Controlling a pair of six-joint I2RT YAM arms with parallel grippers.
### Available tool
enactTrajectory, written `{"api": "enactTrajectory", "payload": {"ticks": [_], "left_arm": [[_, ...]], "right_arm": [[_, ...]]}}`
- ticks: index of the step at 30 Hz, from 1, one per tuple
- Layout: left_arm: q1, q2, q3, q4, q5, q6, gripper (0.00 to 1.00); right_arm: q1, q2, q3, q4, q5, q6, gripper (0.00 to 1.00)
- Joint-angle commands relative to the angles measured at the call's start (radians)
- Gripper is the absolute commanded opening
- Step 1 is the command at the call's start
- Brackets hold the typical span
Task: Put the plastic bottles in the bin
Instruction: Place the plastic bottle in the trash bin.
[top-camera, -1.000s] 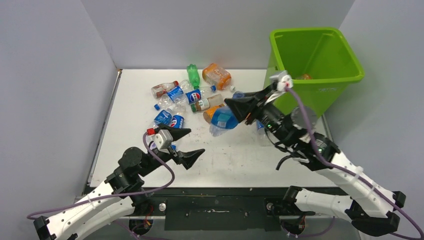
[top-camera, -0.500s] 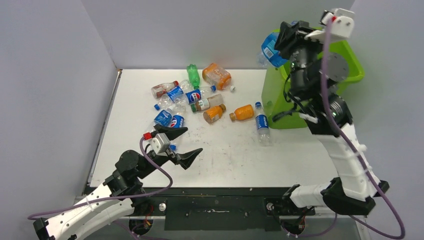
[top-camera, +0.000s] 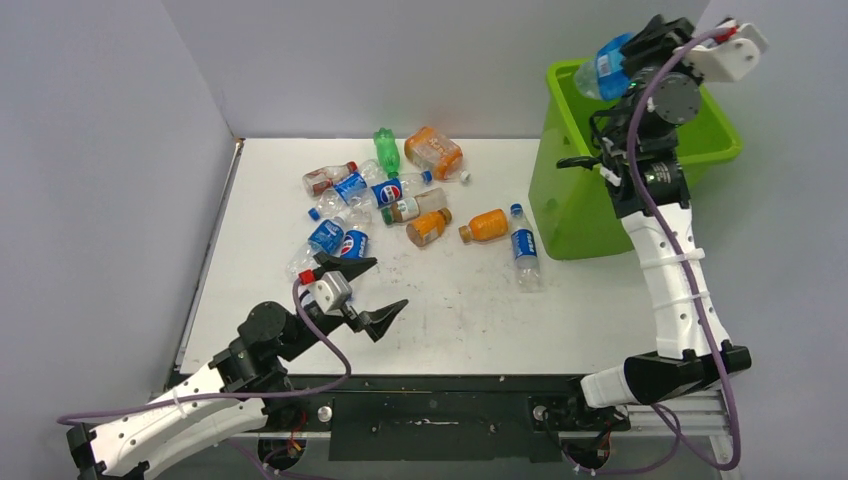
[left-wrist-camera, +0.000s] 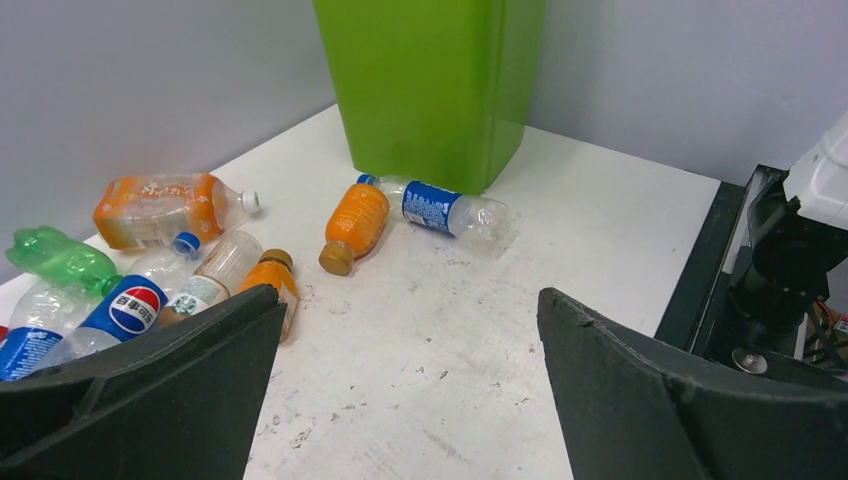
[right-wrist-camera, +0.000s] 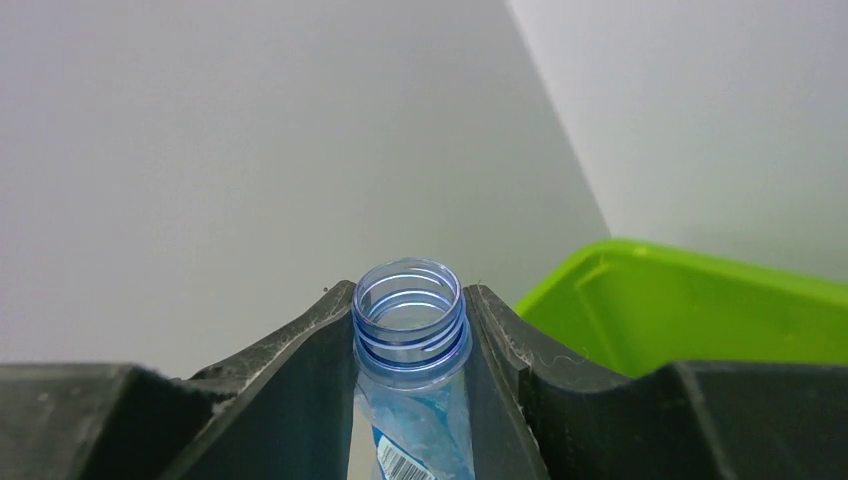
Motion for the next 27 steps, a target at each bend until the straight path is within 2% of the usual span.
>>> {"api": "enactTrajectory", "payload": {"ticks": [1, 3, 5, 10, 13, 17, 18, 19, 20, 21, 22, 23, 24, 25, 27], "left_arm": [[-0.015, -0.018, 0.014, 0.029, -0.052, 0.037, 0.99], [-0.016, -0.011, 0.017, 0.028, -0.051, 0.036, 0.98], [-0.016, -0.007, 0.019, 0.026, -0.052, 0.036, 0.98], [-0.016, 0.001, 0.017, 0.028, -0.057, 0.039, 0.98], [-0.018, 0.014, 0.022, 0.019, -0.059, 0.037, 0.99], [-0.023, 0.027, 0.024, 0.012, -0.075, 0.042, 0.98], [-0.026, 0.029, 0.025, 0.01, -0.077, 0.045, 0.98], [-0.029, 0.031, 0.025, 0.008, -0.077, 0.046, 0.98], [-0.031, 0.03, 0.026, 0.005, -0.078, 0.049, 0.98], [-0.031, 0.031, 0.027, 0.004, -0.079, 0.051, 0.98], [-0.032, 0.03, 0.028, 0.003, -0.079, 0.052, 0.99], [-0.032, 0.03, 0.027, 0.002, -0.084, 0.052, 0.98], [-0.033, 0.029, 0.027, 0.004, -0.089, 0.053, 0.98], [-0.033, 0.029, 0.025, 0.006, -0.093, 0.054, 0.98], [-0.034, 0.029, 0.023, 0.009, -0.099, 0.056, 0.97]], "right_arm": [[-0.157, -0.013, 0.038, 0.058, -0.12, 0.18, 0.05], [-0.186, -0.041, -0.012, 0.113, -0.199, 0.231, 0.05], [-0.187, -0.047, -0.008, 0.137, -0.211, 0.225, 0.05], [-0.206, 0.013, 0.061, -0.002, -0.07, 0.189, 0.05], [-0.258, 0.002, 0.003, -0.055, -0.091, 0.306, 0.05], [-0.273, 0.047, 0.019, -0.146, -0.11, 0.328, 0.06], [-0.273, 0.072, 0.041, -0.173, -0.11, 0.324, 0.11], [-0.273, 0.083, 0.044, -0.189, -0.116, 0.326, 0.21], [-0.276, 0.09, 0.04, -0.192, -0.14, 0.327, 0.41], [-0.277, 0.094, 0.035, -0.19, -0.161, 0.326, 0.65], [-0.277, 0.1, 0.034, -0.194, -0.177, 0.329, 0.79], [-0.277, 0.105, 0.036, -0.195, -0.201, 0.339, 0.89], [-0.276, 0.11, 0.042, -0.199, -0.22, 0.342, 0.96], [-0.271, 0.116, 0.058, -0.212, -0.227, 0.344, 0.97], [-0.259, 0.126, 0.099, -0.233, -0.233, 0.342, 0.9]]}}
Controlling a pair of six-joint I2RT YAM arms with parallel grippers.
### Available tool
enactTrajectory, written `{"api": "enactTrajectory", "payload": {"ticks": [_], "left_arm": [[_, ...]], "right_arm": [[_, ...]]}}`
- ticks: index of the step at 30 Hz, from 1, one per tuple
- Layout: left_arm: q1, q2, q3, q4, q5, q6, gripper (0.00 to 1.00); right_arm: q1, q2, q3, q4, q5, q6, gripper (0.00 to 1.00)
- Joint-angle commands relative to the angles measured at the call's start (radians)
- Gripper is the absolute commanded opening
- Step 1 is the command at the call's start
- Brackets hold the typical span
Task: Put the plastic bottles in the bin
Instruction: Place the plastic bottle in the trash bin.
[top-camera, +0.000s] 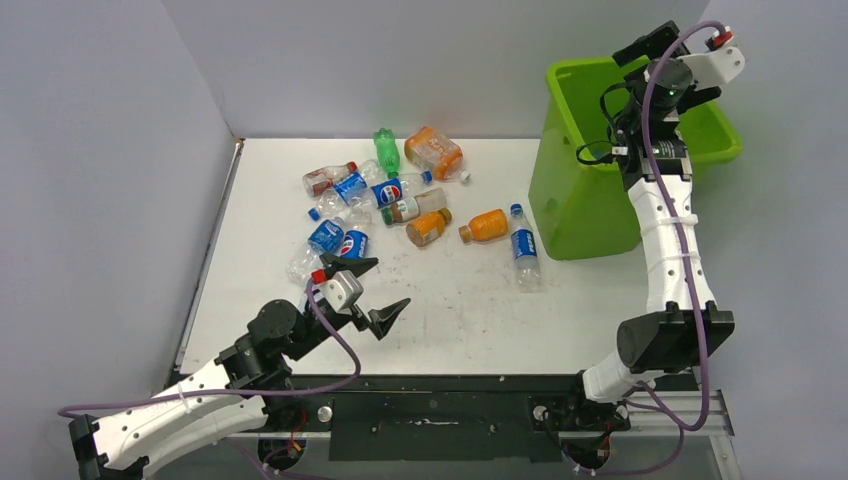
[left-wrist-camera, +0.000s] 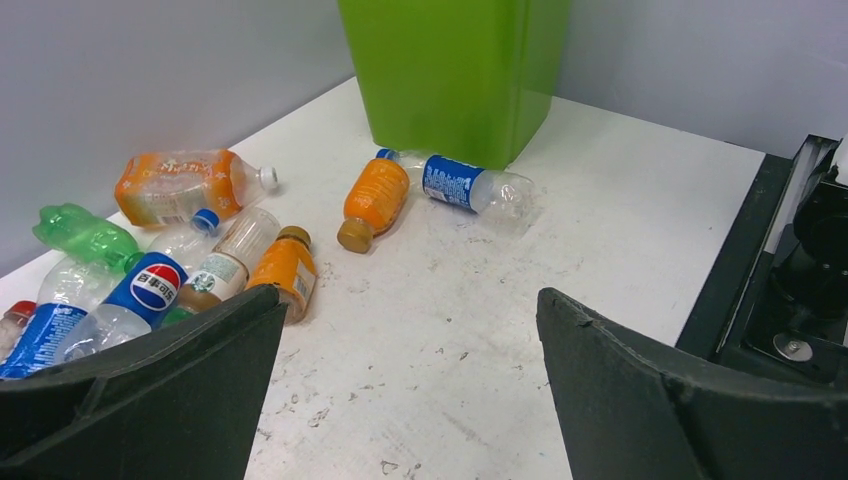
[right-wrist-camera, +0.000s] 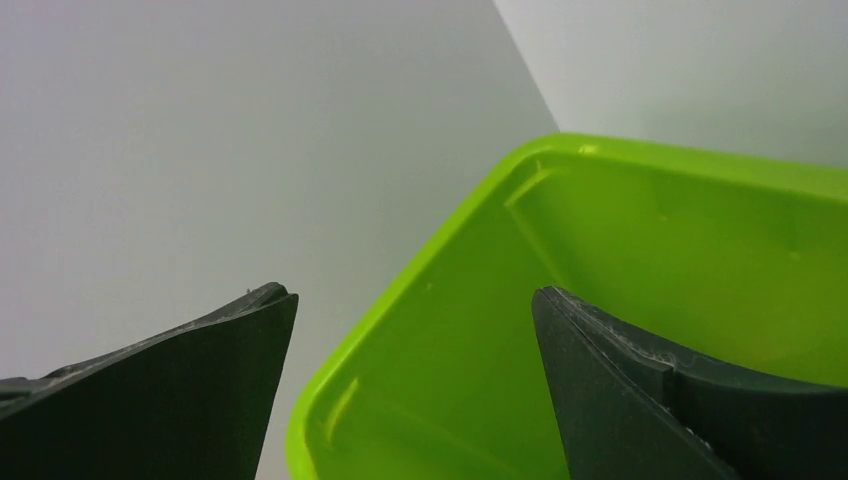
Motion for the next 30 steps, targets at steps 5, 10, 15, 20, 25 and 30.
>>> {"api": "enactTrajectory", "payload": {"ticks": [5, 10, 15, 20, 25, 30], "left_arm": [[-0.01, 0.003, 0.023, 0.017, -0.043, 0.014, 0.96], [-0.011, 0.009, 0.026, 0.013, -0.059, 0.016, 0.96], [-0.016, 0.015, 0.03, 0.009, -0.095, 0.018, 0.96], [-0.02, 0.021, 0.027, 0.011, -0.116, 0.02, 0.96], [-0.022, 0.023, 0.027, 0.016, -0.131, 0.018, 0.96], [-0.022, 0.034, 0.029, 0.015, -0.116, 0.017, 0.96]], "right_arm": [[0.083, -0.044, 0.107, 0.008, -0.073, -0.009, 0.9], [0.298, -0.112, 0.073, 0.062, -0.042, -0.127, 0.9], [0.497, -0.277, -0.142, 0.128, -0.177, -0.16, 0.91], [0.71, -0.412, -0.453, 0.059, -0.141, -0.176, 0.93], [0.787, -0.508, -0.803, -0.047, -0.054, -0.123, 0.92], [0.776, -0.557, -0.992, -0.142, 0.114, -0.056, 0.9]]}}
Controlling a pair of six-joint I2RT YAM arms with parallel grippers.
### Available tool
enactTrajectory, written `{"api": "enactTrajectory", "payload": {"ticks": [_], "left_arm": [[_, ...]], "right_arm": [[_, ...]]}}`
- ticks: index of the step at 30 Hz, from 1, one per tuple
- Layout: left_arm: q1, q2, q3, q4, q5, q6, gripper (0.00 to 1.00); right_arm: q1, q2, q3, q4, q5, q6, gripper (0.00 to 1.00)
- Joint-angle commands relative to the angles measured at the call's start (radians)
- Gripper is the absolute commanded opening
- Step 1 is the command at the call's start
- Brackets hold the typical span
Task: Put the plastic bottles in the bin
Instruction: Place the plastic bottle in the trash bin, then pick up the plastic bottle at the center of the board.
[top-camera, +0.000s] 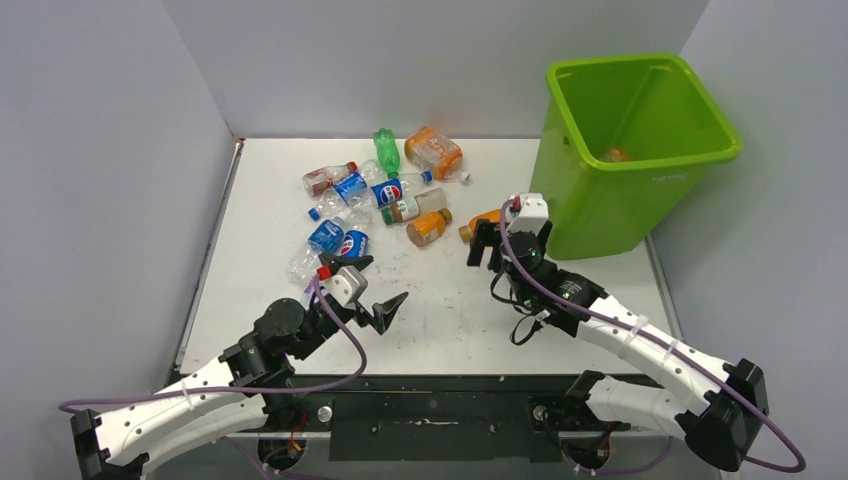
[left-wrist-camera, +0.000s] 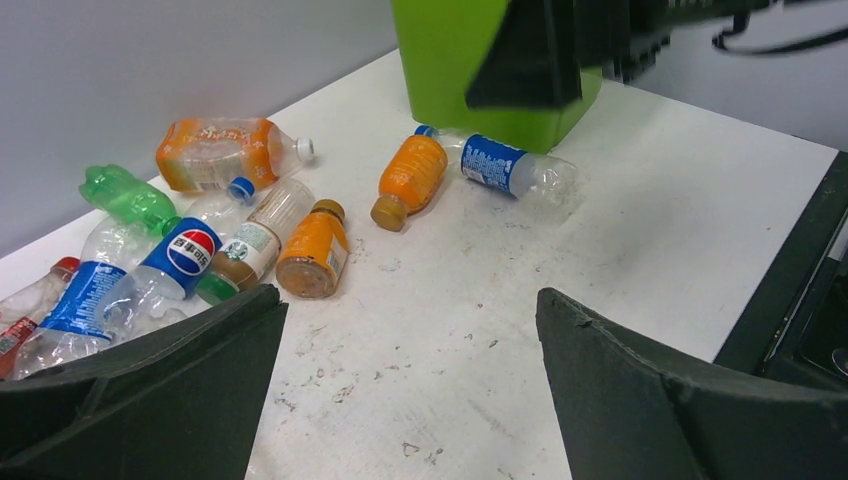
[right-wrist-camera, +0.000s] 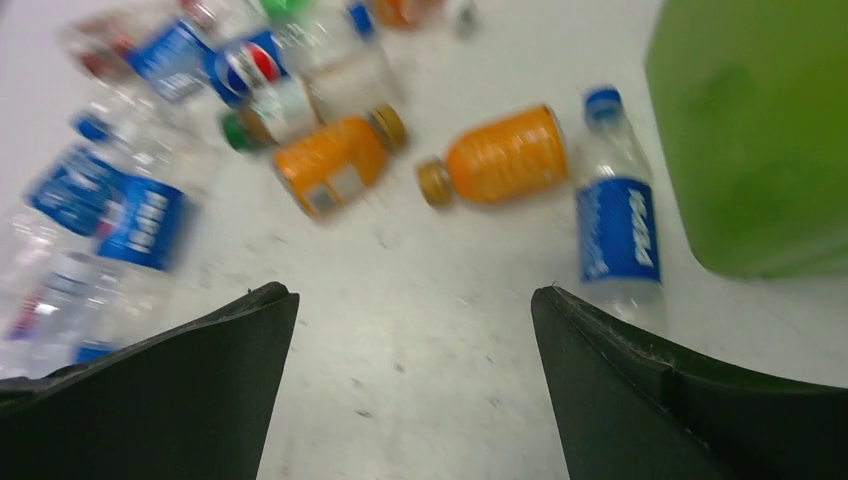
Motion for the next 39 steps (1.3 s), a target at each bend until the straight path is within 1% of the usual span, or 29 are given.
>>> {"api": "enactTrajectory", "payload": {"ticks": [1, 3, 8, 15, 25, 32, 37, 38, 39], "left_arm": [[-0.007, 0.009, 0.03, 0.026, -0.002, 0.007, 0.96], [-0.007, 0.014, 0.03, 0.025, 0.001, 0.007, 0.96], [-0.008, 0.014, 0.031, 0.021, 0.006, 0.008, 0.96], [-0.014, 0.008, 0.031, 0.02, 0.009, 0.011, 0.96], [-0.026, 0.004, 0.029, 0.015, 0.016, 0.024, 0.96], [-0.03, -0.007, 0.028, 0.016, 0.014, 0.029, 0.96], [-0.031, 0.002, 0.03, 0.012, 0.019, 0.028, 0.96], [-0.031, 0.003, 0.031, 0.011, 0.017, 0.029, 0.96], [-0.031, 0.004, 0.031, 0.008, 0.014, 0.03, 0.96]], "right_arm": [[-0.024, -0.05, -0.106, -0.089, 0.176, 0.07, 0.9], [-0.062, -0.043, -0.135, -0.1, 0.176, 0.085, 0.9], [-0.195, 0.037, -0.17, -0.119, 0.106, 0.106, 0.9], [-0.264, 0.135, -0.206, -0.048, 0.047, 0.099, 0.9], [-0.387, 0.3, -0.211, 0.059, -0.06, 0.068, 0.9], [-0.428, 0.407, -0.198, 0.116, -0.156, 0.027, 0.9], [-0.432, 0.462, -0.194, 0.145, -0.224, 0.019, 0.97], [-0.432, 0.47, -0.197, 0.151, -0.237, 0.022, 0.97], [-0.433, 0.475, -0.201, 0.158, -0.252, 0.025, 0.94]]}}
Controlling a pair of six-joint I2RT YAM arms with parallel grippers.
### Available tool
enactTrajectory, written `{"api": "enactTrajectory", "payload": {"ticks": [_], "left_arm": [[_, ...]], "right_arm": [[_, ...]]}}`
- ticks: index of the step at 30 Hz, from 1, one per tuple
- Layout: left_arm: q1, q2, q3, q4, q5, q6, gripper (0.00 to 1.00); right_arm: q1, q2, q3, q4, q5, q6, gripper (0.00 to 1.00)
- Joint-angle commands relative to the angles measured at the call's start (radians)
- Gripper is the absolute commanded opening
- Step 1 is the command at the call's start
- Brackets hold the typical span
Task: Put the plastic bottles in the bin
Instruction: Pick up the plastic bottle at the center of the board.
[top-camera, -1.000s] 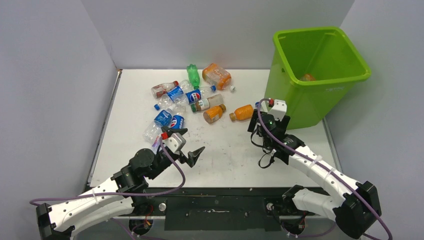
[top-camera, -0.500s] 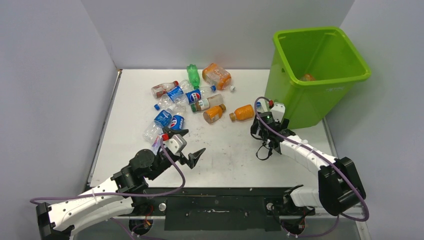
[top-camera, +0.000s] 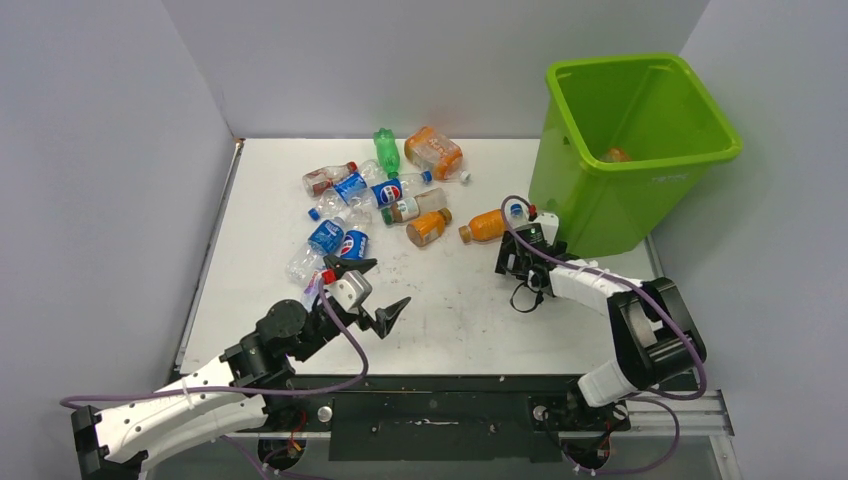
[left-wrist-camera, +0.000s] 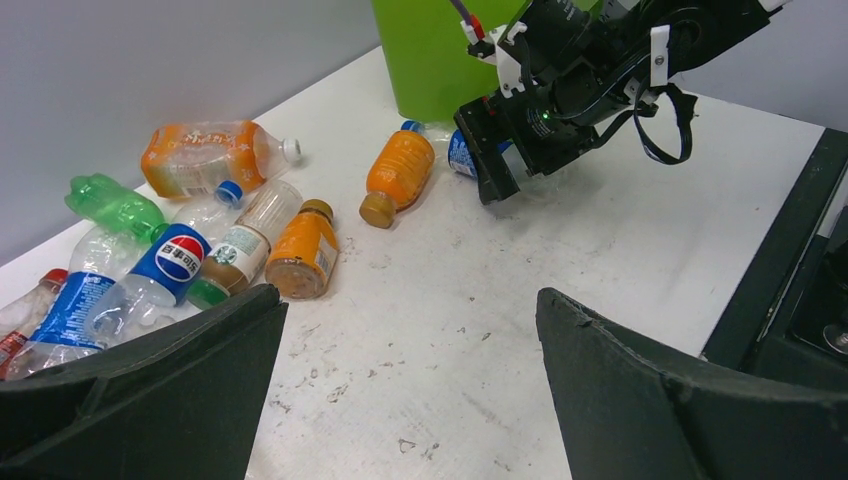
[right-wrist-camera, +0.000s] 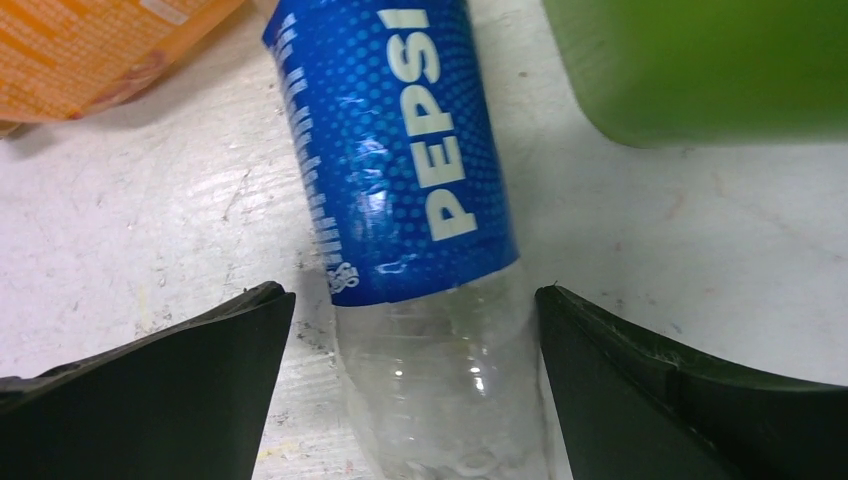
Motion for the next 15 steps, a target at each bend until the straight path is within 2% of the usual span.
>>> {"api": "enactTrajectory", "payload": {"ticks": [1, 3, 4, 7, 11, 15], "left_arm": [[-0.005, 0.002, 0.033, 0.014, -0.001, 0.006, 0.96], [-0.005, 0.003, 0.034, 0.013, -0.01, 0.008, 0.96], [-0.005, 0.003, 0.033, 0.013, -0.013, 0.008, 0.96], [-0.005, 0.002, 0.033, 0.013, -0.024, 0.012, 0.96], [-0.006, 0.0, 0.036, 0.002, -0.036, 0.016, 0.96], [-0.007, -0.007, 0.056, -0.004, -0.072, -0.011, 0.96]], "right_arm": [[-0.006, 0.022, 0.003, 0.084, -0.081, -0.002, 0.9], [-0.006, 0.014, -0.013, 0.1, -0.09, 0.003, 0.77], [-0.006, 0.004, -0.022, 0.106, -0.092, 0.004, 0.67], [-0.004, -0.04, -0.047, 0.108, -0.095, 0.004, 0.51], [0.02, -0.164, -0.094, 0.106, -0.124, 0.011, 0.42], [0.159, -0.408, -0.129, 0.053, -0.107, 0.033, 0.38]]}}
